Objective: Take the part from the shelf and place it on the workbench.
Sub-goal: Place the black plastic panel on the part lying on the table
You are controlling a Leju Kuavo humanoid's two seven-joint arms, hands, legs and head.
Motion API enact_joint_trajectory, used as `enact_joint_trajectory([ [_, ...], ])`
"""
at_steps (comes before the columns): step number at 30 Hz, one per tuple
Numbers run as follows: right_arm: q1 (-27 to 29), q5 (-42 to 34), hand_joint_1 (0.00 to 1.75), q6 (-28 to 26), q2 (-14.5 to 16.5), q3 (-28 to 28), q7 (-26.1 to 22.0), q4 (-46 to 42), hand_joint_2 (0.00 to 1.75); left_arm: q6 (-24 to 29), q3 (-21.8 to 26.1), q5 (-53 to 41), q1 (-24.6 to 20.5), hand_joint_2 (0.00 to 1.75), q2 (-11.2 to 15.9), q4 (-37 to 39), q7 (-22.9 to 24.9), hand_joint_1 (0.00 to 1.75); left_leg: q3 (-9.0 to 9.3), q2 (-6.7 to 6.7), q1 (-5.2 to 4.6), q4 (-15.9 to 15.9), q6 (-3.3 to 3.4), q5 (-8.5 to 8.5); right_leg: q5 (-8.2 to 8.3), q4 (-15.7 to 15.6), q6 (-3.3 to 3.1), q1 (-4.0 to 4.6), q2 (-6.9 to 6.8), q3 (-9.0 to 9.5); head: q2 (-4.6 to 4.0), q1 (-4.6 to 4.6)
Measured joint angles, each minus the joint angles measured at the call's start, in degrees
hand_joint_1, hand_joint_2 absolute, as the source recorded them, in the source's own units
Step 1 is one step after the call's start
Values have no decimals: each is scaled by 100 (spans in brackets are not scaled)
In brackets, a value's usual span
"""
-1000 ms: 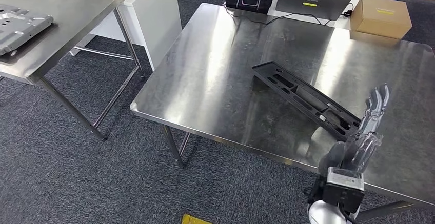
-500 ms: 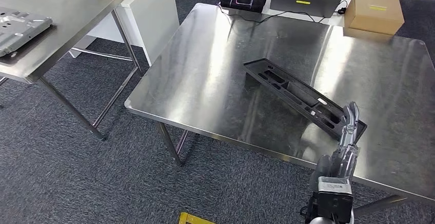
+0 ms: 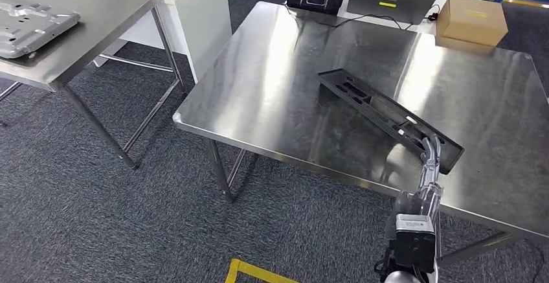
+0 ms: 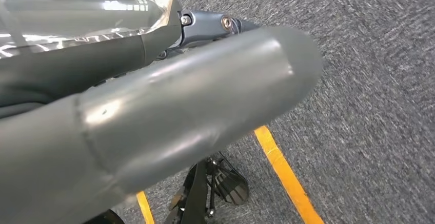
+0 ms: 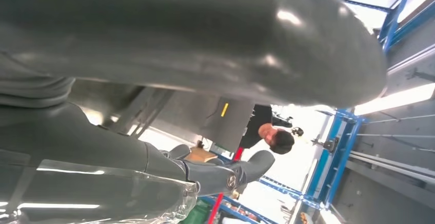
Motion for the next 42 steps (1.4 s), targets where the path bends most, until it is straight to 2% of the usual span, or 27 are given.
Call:
enact_joint_trajectory([
  [1, -8, -8, 0, 1, 3, -33, 0, 35, 0, -20, -1, -1, 0, 0, 3, 0, 1, 0, -74, 16, -1, -14, 62, 70, -175, 186, -27, 0, 2, -94, 0, 10],
  [3, -25, -19, 0, 2, 7, -82, 0, 98, 0, -41, -1, -3, 0, 0, 14, -1, 2, 0, -224, 40, -20, -9, 138, 193, -705, 903, -121, 3, 1, -341, 0, 31],
  [5, -32, -26, 0, 2, 7, -121, 0, 157, 0, -46, -1, -10, 3, 0, 23, -1, 2, 0, -364, 57, -60, 0, 162, 305, -1011, 1576, -115, 13, 1, -453, 0, 38],
  [6, -36, -29, 0, 2, 7, -142, 1, 186, 0, -62, -1, -23, 4, 0, 25, 0, 2, 0, -424, 60, -83, 6, 167, 358, -1009, 1655, -83, 25, 1, -369, 0, 40],
  [8, -50, -37, 0, -2, 7, -186, 3, 237, 0, -126, -5, -70, 5, 0, 24, 1, 3, 0, -509, 55, -125, 15, 167, 451, -813, 1109, -50, 65, 2, 144, 0, 42],
  [10, -66, -44, 0, -17, 8, -230, 6, 269, 0, -207, -16, -117, 4, 0, 18, 5, 9, 0, -577, 48, -155, 23, 146, 531, -702, 193, -131, 133, -3, 777, 0, 38],
  [12, -68, -49, 0, -49, 8, -284, 10, 286, 0, -281, -26, -148, 4, 0, 23, 9, 19, 0, -620, 53, -159, 28, 98, 605, -713, -262, -218, 179, -6, 1018, 0, 36],
  [14, -42, -52, 0, -80, 8, -348, 12, 297, 0, -341, -29, -164, 7, 0, 48, 9, 20, 0, -654, 51, -143, 43, 32, 654, -654, -334, -274, 148, -11, 977, 0, 42],
  [15, -25, -53, 0, -92, 9, -373, 13, 300, 0, -364, -30, -167, 11, 0, 59, 9, 16, 0, -687, 45, -134, 100, -4, 585, -605, -353, -316, 117, -19, 942, 0, 44],
  [16, -6, -54, 0, -102, 10, -392, 13, 301, 0, -381, -31, -171, 15, 0, 69, 9, 11, 0, -744, 38, -122, 232, -44, 427, -548, -371, -362, 87, -29, 906, 0, 36],
  [18, 33, -57, 0, -118, 13, -428, 13, 303, 0, -406, -32, -175, 20, 0, 91, 10, 7, 0, -935, 32, -72, 817, -138, -119, -435, -375, -403, 61, -43, 806, 0, 16],
  [19, 53, -58, 0, -125, 13, -447, 13, 305, 0, -415, -32, -176, 20, 0, 101, 10, 6, 0, -1031, 34, -32, 1188, -188, -355, -380, -362, -401, 59, -48, 748, 0, 7],
  [20, 72, -59, 0, -128, 13, -464, 13, 309, 0, -423, -32, -176, 21, 0, 112, 10, 6, 0, -1087, 36, 9, 1491, -236, -479, -331, -342, -377, 53, -52, 681, 0, 6],
  [21, 85, -59, 0, -131, 13, -478, 13, 314, 0, -430, -32, -177, 21, 0, 118, 10, 5, 0, -1068, 39, 50, 1638, -281, -471, -287, -309, -353, 42, -55, 609, 0, 5],
  [22, 93, -59, 0, -133, 12, -488, 13, 319, 0, -436, -34, -180, 20, 0, 124, 10, 4, 0, -944, 41, 90, 1567, -320, -352, -253, -264, -327, 23, -57, 526, 0, 5],
  [23, 96, -59, 0, -134, 11, -498, 13, 323, 0, -441, -37, -185, 20, 0, 128, 10, 3, 0, -726, 43, 128, 1303, -361, -189, -230, -208, -299, -2, -58, 445, 0, 5],
  [25, 95, -60, 0, -140, 12, -521, 13, 327, 0, -449, -60, -203, 12, 0, 131, 10, 0, 0, -236, 28, 168, 574, -426, -49, -190, -78, -241, -29, -56, 293, 0, -11],
  [27, 96, -62, 0, -147, 15, -540, 11, 327, 0, -453, -99, -220, 7, 0, 133, 13, 5, 0, -66, 1, 147, 221, -376, -81, -133, -3, -155, -7, -53, 200, 0, -31],
  [30, 118, -84, 0, -153, 18, -592, 10, 326, 0, -453, -150, -248, 6, 0, 137, 14, 16, 0, -205, 11, 84, 208, -141, 35, -77, 5, 0, -9, -44, 121, 0, -27],
  [31, 133, -93, 0, -154, 17, -614, 8, 326, 0, -453, -162, -261, 4, 0, 138, 14, 19, 0, -272, 24, 74, 195, -60, 100, -192, 100, 3, -22, -39, 54, 0, -12],
  [33, 151, -114, 0, -162, 16, -647, -4, 326, 0, -463, -175, -287, 2, 0, 142, 13, 25, 0, -440, 50, 56, 184, 61, 240, -674, 626, -71, -36, -30, -147, 0, 11],
  [35, 172, -141, 0, -189, 11, -681, -28, 328, 0, -498, -185, -313, 4, 0, 151, 12, 26, 0, -615, 62, 22, 191, 105, 379, -1100, 1344, -101, -25, -25, -306, 0, 26],
  [36, 189, -164, 0, -214, 7, -702, -51, 332, 0, -524, -197, -330, 7, 0, 152, 13, 26, 0, -702, 66, 3, 196, 110, 451, -1160, 1568, -77, -18, -23, -292, 0, 26],
  [37, 207, -187, 0, -246, 0, -720, -78, 336, 0, -549, -213, -350, 9, 0, 153, 13, 26, 0, -783, 66, -14, 200, 110, 522, -1114, 1621, -36, -4, -22, -189, 0, 27],
  [39, 229, -237, 0, -307, -12, -744, -131, 343, 0, -588, -257, -385, 13, 0, 151, 14, 26, 0, -922, 65, -41, 204, 94, 659, -888, 1104, 5, 42, -20, 330, 0, 29],
  [41, 231, -257, 0, -338, -15, -754, -165, 341, 0, -619, -294, -403, 13, 0, 147, 14, 26, 0, -1009, 62, -63, 207, 50, 781, -866, 218, -80, 107, -20, 956, 0, 23],
  [42, 236, -258, 0, -345, -15, -757, -176, 339, 0, -630, -305, -405, 12, 0, 145, 14, 26, 0, -1028, 66, -61, 200, 19, 838, -911, -82, -140, 132, -19, 1128, 0, 16],
])
